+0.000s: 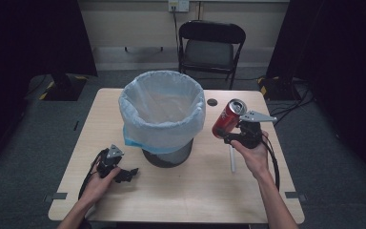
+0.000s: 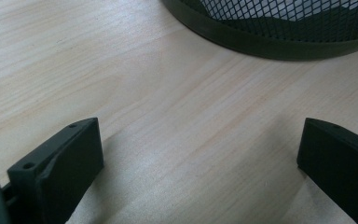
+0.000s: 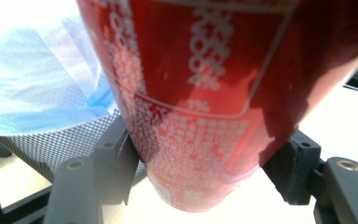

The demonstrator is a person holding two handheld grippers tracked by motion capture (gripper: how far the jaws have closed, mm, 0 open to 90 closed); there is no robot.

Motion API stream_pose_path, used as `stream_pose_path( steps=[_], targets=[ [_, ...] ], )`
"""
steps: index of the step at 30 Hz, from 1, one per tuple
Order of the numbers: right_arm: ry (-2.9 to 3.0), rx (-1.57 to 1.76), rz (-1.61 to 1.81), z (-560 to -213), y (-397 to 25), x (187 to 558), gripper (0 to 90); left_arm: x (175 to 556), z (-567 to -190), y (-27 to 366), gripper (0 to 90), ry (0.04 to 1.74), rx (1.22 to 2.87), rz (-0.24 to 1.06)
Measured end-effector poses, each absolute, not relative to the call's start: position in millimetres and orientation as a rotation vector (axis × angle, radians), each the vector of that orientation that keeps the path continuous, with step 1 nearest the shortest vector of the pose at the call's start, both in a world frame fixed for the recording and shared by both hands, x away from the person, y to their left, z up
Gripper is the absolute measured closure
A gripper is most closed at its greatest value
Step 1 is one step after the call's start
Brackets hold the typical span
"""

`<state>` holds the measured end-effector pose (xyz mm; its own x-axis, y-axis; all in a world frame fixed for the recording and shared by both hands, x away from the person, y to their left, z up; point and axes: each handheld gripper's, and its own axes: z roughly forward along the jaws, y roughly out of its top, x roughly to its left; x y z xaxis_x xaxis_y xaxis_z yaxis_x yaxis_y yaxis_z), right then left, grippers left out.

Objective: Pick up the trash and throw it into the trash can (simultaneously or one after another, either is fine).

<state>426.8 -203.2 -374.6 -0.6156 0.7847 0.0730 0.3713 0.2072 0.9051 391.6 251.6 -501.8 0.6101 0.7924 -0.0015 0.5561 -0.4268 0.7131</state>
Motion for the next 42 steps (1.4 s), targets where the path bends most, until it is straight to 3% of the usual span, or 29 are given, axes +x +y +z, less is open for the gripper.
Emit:
stream_pose_path(
  steps=[42],
  targets=[
    [1.881,1.023,1.482,-287.3,-185.8,450.1,34.1,391.6,-501.8,251.6,0.0,1.056,2.146,0.442]
  ],
)
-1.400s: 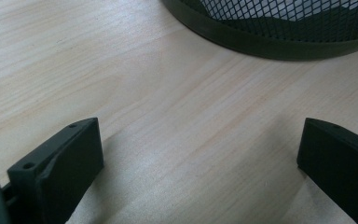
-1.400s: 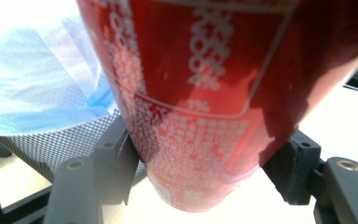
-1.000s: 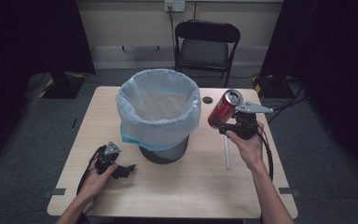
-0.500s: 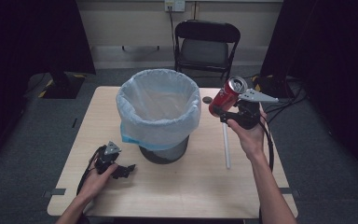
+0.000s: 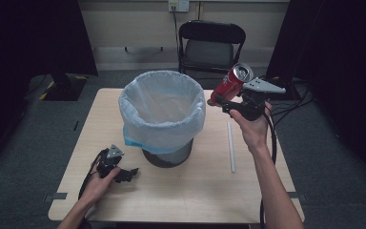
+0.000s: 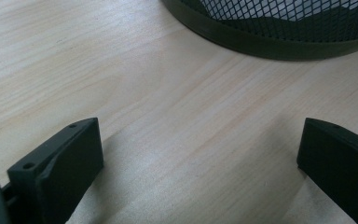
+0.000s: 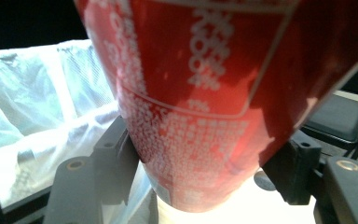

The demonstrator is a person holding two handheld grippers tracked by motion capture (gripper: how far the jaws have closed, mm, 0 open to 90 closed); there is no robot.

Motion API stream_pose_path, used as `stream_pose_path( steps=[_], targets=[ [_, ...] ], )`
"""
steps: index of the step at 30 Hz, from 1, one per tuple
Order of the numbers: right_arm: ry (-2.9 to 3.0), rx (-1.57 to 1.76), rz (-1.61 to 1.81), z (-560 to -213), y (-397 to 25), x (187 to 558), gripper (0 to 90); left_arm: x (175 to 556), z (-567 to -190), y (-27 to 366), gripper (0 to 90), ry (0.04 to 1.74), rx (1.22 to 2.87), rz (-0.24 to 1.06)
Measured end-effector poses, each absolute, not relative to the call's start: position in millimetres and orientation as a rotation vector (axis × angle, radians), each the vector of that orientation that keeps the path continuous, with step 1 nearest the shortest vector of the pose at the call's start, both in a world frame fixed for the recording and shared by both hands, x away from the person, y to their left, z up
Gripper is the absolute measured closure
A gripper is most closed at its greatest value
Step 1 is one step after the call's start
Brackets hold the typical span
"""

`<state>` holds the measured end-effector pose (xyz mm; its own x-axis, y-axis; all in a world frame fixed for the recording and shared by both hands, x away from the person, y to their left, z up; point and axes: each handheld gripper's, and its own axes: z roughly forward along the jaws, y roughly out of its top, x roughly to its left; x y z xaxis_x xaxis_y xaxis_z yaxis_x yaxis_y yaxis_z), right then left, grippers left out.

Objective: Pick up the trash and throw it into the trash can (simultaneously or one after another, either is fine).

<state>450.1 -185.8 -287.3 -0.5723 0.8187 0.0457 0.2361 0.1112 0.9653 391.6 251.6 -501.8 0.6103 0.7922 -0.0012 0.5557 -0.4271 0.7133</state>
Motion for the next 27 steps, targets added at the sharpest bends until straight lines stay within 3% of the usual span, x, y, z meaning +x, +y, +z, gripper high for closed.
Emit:
stream_pose_path(
  steps=[27],
  targets=[
    [1.853,0.867,1.581,-229.5,-145.6,458.0,34.1,391.6,-501.8,251.7,0.0,1.058,2.147,0.441]
  ],
)
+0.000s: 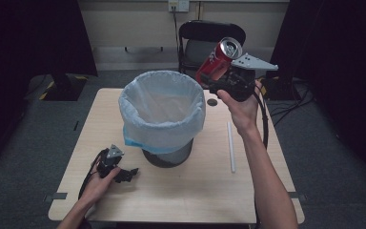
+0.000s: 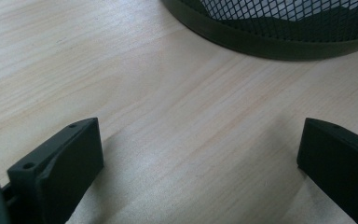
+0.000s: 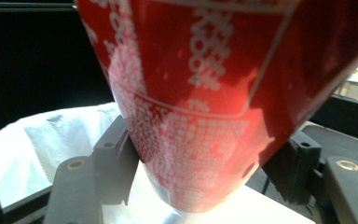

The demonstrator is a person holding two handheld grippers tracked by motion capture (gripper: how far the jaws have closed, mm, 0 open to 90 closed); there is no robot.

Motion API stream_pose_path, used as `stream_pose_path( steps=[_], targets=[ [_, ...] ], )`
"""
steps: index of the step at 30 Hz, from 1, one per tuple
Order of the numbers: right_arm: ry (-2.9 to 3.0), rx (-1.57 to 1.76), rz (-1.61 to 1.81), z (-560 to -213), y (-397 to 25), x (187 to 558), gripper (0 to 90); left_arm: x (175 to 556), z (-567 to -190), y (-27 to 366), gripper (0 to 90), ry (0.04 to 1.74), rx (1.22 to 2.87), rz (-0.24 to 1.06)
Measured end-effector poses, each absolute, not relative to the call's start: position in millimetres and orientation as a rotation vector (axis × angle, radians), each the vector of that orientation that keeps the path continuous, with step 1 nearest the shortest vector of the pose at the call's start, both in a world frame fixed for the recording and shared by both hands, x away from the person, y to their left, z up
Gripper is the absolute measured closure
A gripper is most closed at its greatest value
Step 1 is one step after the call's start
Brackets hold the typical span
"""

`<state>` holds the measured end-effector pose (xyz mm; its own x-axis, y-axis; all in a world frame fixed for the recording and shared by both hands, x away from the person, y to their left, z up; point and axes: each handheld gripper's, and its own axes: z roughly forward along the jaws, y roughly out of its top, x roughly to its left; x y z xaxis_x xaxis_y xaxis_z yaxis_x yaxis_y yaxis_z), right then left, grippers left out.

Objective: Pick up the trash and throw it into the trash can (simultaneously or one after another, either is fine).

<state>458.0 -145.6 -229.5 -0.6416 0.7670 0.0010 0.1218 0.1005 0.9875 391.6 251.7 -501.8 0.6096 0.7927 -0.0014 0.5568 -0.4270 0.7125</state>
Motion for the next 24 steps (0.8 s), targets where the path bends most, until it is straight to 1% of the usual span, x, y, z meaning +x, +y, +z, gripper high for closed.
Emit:
stream_pose_path(
  steps=[4,8,11,20,22,23,24],
  targets=[
    [1.870,0.789,1.621,-218.6,-130.1,455.6,34.1,391.5,-501.8,251.6,0.0,1.058,2.146,0.441],
    [1.919,0.752,1.644,-217.7,-119.4,454.9,34.0,391.6,-501.8,251.7,0.0,1.058,2.147,0.441],
    [1.984,0.720,1.673,-221.0,-103.8,453.9,34.0,391.6,-501.8,251.7,0.0,1.058,2.147,0.441],
    [2.113,0.656,1.724,-232.2,-80.4,455.6,33.6,391.5,-501.7,251.7,0.0,1.058,2.147,0.441],
    [2.147,0.646,1.716,-235.5,-75.0,456.3,33.0,391.6,-501.8,251.7,0.0,1.057,2.147,0.441],
    [2.151,0.653,1.701,-237.7,-71.9,457.2,30.0,391.6,-501.7,251.7,0.0,1.057,2.147,0.441],
    [2.153,0.662,1.695,-238.4,-71.1,457.4,29.4,391.5,-501.8,251.7,0.0,1.057,2.147,0.441]
  ],
)
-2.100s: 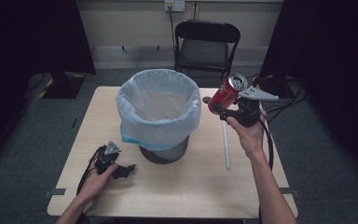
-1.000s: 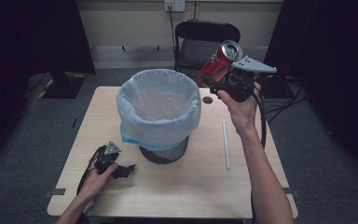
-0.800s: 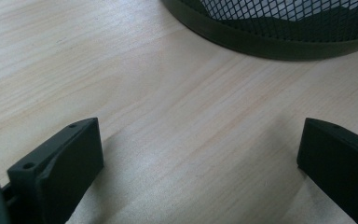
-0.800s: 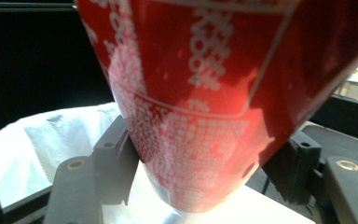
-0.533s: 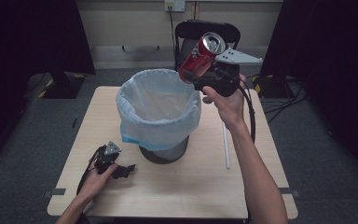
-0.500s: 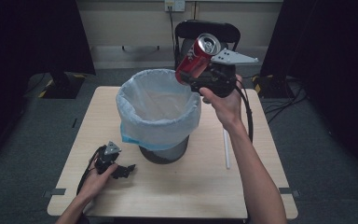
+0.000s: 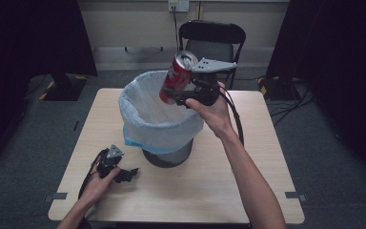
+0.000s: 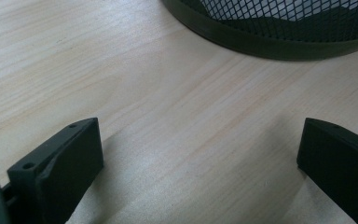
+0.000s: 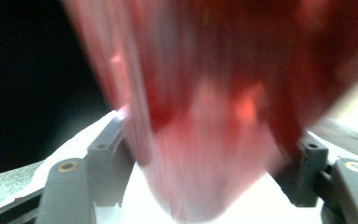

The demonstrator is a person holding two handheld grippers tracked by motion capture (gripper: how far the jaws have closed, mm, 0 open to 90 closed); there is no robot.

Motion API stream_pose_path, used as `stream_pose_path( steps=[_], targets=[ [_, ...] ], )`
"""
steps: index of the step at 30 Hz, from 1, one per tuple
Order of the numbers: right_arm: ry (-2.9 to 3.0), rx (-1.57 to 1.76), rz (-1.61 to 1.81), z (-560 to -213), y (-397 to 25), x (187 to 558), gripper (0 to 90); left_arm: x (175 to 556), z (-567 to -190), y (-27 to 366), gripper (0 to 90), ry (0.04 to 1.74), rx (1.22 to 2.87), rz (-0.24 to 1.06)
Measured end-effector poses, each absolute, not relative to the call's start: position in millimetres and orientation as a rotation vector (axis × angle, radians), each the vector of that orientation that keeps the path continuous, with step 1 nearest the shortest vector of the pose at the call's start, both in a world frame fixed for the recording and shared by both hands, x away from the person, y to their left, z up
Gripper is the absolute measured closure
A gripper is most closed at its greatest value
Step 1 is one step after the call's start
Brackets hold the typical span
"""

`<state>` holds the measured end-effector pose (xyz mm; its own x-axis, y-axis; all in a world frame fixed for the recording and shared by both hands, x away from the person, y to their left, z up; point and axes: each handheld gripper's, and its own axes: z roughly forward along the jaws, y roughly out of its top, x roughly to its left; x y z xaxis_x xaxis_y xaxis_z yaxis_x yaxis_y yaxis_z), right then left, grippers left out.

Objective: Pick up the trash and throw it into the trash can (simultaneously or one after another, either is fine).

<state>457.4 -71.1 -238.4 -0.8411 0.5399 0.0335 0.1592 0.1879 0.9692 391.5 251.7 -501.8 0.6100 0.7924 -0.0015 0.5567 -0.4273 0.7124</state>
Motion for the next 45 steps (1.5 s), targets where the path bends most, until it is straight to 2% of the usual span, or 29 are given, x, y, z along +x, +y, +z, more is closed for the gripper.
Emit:
stream_pose_path(
  steps=[2,14,45],
  targets=[
    [2.159,0.663,1.693,-239.6,-70.3,458.2,25.6,391.5,-501.8,251.7,0.0,1.057,2.147,0.440],
    [2.155,0.689,1.669,-240.6,-72.7,460.0,25.5,391.5,-501.8,251.7,0.0,1.054,2.148,0.439],
    [2.014,0.869,1.554,-245.1,-137.0,467.5,27.0,391.4,-501.7,251.6,0.0,1.056,2.149,0.441]
  ],
)
